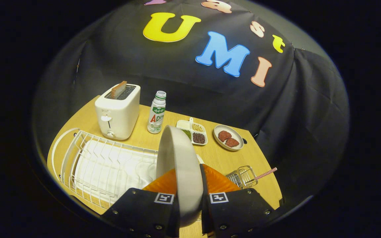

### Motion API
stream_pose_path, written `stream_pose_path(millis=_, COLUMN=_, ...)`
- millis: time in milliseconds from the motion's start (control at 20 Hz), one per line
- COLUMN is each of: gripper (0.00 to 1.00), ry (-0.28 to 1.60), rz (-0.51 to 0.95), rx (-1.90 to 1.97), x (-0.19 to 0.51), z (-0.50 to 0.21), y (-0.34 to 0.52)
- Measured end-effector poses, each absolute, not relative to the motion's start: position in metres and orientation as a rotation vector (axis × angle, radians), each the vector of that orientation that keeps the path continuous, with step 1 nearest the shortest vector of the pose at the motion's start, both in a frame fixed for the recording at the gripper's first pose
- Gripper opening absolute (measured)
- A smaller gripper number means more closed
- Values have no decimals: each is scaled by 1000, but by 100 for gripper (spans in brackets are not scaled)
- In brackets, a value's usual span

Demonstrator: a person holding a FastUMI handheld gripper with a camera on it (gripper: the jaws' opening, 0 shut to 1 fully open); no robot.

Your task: Take the plate from the dish rack, then take the spoon from the basket and place it into the plate.

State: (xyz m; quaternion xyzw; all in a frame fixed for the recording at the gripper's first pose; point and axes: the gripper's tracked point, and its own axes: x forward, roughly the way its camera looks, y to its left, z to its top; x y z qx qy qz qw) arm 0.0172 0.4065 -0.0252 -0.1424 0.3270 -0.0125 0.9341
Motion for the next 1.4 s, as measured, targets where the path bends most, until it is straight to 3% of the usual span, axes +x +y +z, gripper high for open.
stream_pose_path(millis=700, gripper=25, ry=582, rz=-89, rx=-210, x=-86, z=34, y=338)
stream_pose_path(millis=1400, gripper=25, ry=706, rz=31, rx=-17, x=-189, z=-58, y=310)
